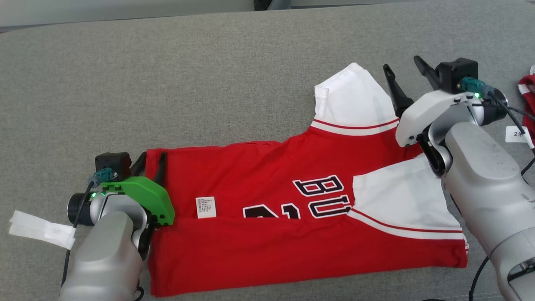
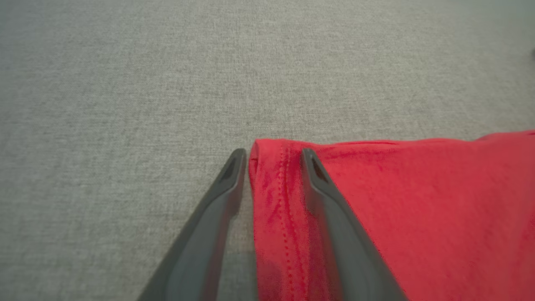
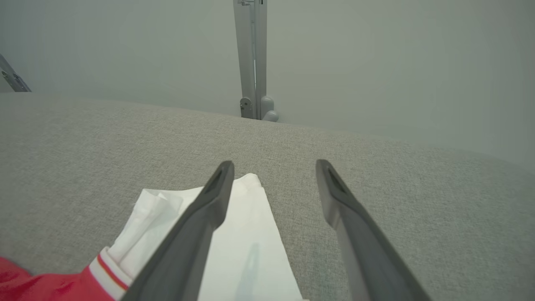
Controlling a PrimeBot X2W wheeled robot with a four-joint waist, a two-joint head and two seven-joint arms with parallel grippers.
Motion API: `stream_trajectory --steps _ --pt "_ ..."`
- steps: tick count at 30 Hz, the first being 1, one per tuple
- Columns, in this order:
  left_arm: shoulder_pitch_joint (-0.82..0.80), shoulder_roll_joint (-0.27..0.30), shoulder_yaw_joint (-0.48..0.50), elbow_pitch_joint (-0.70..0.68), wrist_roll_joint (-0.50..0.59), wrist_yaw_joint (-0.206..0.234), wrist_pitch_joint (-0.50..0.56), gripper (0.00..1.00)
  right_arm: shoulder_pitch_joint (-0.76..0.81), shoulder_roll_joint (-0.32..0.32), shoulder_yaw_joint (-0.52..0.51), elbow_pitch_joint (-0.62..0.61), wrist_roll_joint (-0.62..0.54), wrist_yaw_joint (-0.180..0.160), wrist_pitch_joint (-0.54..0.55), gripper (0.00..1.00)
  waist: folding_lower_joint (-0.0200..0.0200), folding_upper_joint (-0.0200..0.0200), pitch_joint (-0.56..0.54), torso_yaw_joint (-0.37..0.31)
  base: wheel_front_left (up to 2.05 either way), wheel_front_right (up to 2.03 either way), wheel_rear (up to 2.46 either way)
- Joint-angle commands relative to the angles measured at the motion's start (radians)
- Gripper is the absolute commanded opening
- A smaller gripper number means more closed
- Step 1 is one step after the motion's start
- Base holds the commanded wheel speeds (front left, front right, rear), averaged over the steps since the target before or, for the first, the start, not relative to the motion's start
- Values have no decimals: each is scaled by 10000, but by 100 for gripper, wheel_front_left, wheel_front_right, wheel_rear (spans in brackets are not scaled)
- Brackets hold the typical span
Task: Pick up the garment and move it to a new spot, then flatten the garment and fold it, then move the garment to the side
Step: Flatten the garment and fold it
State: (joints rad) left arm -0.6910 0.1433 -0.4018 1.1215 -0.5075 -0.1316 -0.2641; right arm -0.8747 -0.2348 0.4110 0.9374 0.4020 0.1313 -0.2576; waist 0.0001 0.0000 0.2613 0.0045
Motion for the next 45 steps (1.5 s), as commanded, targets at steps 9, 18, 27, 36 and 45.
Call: stream_trajectory --steps 9,18,27,36,45 --pt "-493 -188 -607 -815 -122 19 12 0 -1585 -227 174 1812 56 -13 1206 100 -1 0 730 690 0 0 0" --pt "-907 -470 -1035 -1420 -190 19 9 0 -2598 -277 502 2888 -35 -13 2282 100 -1 0 1452 1384 0 0 0" --pt "-1014 -564 -1150 -1729 -188 21 12 0 -2904 -443 750 3263 -120 -13 2894 42 -1 0 1734 1696 0 0 0" --pt "-656 -402 -850 -1884 -13 21 10 0 -2954 -396 647 3331 -70 -16 1719 0 -1 0 1265 1396 0 0 0" --pt "129 -235 -590 -2054 45 21 9 0 -2122 -112 455 3321 368 -15 460 0 -1 0 -92 833 0 0 0"
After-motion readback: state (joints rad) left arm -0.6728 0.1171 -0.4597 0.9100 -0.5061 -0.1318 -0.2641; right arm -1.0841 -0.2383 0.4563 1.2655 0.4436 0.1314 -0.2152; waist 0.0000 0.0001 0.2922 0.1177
